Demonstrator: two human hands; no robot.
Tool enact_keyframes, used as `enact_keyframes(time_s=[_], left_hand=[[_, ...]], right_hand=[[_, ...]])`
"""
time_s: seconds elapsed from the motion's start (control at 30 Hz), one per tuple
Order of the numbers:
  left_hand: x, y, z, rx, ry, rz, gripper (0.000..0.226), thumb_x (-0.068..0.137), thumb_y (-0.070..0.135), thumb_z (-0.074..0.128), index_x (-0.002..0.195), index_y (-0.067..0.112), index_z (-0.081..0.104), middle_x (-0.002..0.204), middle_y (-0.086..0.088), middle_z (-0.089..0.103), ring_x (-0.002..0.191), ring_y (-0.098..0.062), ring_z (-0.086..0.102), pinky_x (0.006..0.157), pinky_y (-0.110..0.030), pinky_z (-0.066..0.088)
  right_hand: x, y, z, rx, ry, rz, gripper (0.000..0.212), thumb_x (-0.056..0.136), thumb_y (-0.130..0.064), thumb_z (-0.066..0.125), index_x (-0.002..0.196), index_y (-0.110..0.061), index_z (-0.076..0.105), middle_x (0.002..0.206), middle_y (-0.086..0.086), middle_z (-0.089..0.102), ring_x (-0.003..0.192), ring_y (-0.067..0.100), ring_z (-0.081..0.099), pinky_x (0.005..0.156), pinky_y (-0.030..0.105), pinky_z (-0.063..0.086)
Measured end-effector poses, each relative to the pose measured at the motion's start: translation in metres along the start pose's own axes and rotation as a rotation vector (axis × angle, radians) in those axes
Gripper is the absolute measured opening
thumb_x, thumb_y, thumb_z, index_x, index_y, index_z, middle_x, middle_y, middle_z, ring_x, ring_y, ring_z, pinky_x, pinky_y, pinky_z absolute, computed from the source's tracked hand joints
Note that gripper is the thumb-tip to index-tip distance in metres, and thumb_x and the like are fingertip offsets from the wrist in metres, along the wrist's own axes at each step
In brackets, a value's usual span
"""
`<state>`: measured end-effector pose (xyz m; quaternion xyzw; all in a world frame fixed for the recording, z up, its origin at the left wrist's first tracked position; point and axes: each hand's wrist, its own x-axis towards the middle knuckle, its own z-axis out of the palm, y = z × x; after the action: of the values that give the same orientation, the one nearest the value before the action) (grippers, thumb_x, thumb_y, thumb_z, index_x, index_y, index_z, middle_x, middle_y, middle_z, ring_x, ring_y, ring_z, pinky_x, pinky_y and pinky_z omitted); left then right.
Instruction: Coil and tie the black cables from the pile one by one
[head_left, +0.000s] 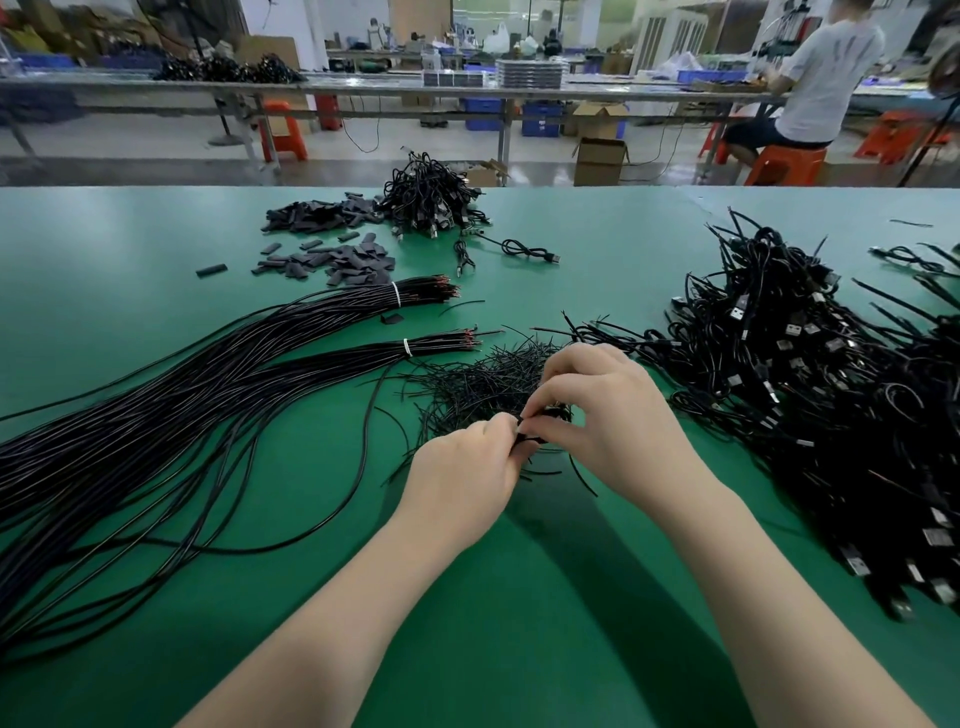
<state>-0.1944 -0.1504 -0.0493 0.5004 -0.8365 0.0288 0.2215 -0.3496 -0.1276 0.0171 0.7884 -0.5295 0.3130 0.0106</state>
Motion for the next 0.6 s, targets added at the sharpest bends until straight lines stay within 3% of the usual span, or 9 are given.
enact_keyframes(time_s=[0.07, 0.13, 0.27, 0.33, 0.4, 0.5, 0.6], left_hand=[[0.001, 0.000, -0.002, 0.008, 0.005, 0.084, 0.036, 0.101, 0.046, 0.033, 0.109, 0.018, 0.055, 0.089, 0.002, 0.063, 0.078, -0.022, 0.063, 0.056, -0.029, 0.031], [0.000, 0.002, -0.005, 0.026, 0.032, 0.217, 0.035, 0.097, 0.043, 0.040, 0.099, 0.016, 0.062, 0.081, 0.001, 0.064, 0.069, -0.021, 0.063, 0.054, -0.030, 0.035], [-0.001, 0.009, -0.007, 0.074, 0.280, 0.484, 0.036, 0.092, 0.038, 0.042, 0.070, 0.016, 0.061, 0.061, 0.003, 0.056, 0.048, -0.018, 0.052, 0.046, -0.026, 0.035], [-0.002, 0.014, -0.005, 0.061, 0.336, 0.609, 0.038, 0.095, 0.038, 0.041, 0.068, 0.016, 0.057, 0.061, 0.002, 0.052, 0.049, -0.019, 0.047, 0.049, -0.028, 0.034], [-0.003, 0.017, -0.005, 0.017, 0.380, 0.686, 0.042, 0.100, 0.037, 0.039, 0.070, 0.014, 0.058, 0.063, 0.000, 0.052, 0.052, -0.020, 0.046, 0.052, -0.030, 0.035], [-0.004, 0.020, -0.006, -0.037, 0.426, 0.720, 0.038, 0.105, 0.036, 0.029, 0.082, 0.014, 0.049, 0.066, -0.002, 0.053, 0.055, -0.021, 0.045, 0.056, -0.031, 0.034], [-0.010, 0.023, -0.005, -0.243, 0.429, 0.459, 0.039, 0.105, 0.039, 0.024, 0.086, 0.012, 0.047, 0.068, -0.004, 0.056, 0.059, -0.022, 0.049, 0.059, -0.031, 0.035]], right_hand=[[0.000, 0.003, -0.003, 0.071, -0.067, 0.008, 0.006, 0.076, -0.027, 0.080, 0.078, -0.021, 0.077, 0.088, -0.008, 0.068, 0.087, 0.014, 0.057, 0.081, 0.033, 0.044], [0.000, 0.010, -0.009, 0.260, -0.186, 0.125, 0.005, 0.076, -0.028, 0.080, 0.075, -0.024, 0.076, 0.078, -0.009, 0.070, 0.074, 0.005, 0.057, 0.073, 0.028, 0.046], [-0.010, 0.031, -0.023, 0.825, -0.430, 0.447, 0.013, 0.069, -0.027, 0.079, 0.073, -0.015, 0.077, 0.069, 0.006, 0.071, 0.062, 0.012, 0.060, 0.061, 0.024, 0.051], [-0.018, 0.043, -0.026, 1.060, -0.590, 0.560, 0.005, 0.074, -0.017, 0.076, 0.072, -0.012, 0.076, 0.065, 0.005, 0.069, 0.057, 0.010, 0.061, 0.056, 0.020, 0.051], [-0.024, 0.051, -0.026, 1.201, -0.712, 0.592, 0.010, 0.073, -0.018, 0.082, 0.072, -0.010, 0.077, 0.062, 0.005, 0.067, 0.052, 0.010, 0.061, 0.053, 0.019, 0.050], [-0.028, 0.054, -0.021, 1.336, -0.794, 0.543, 0.030, 0.060, -0.034, 0.090, 0.072, -0.010, 0.076, 0.057, 0.004, 0.065, 0.047, 0.008, 0.058, 0.048, 0.017, 0.047], [-0.021, 0.038, -0.008, 1.440, -0.608, 0.511, 0.030, 0.055, -0.038, 0.091, 0.068, -0.016, 0.075, 0.060, 0.001, 0.065, 0.046, 0.006, 0.055, 0.046, 0.015, 0.044]])
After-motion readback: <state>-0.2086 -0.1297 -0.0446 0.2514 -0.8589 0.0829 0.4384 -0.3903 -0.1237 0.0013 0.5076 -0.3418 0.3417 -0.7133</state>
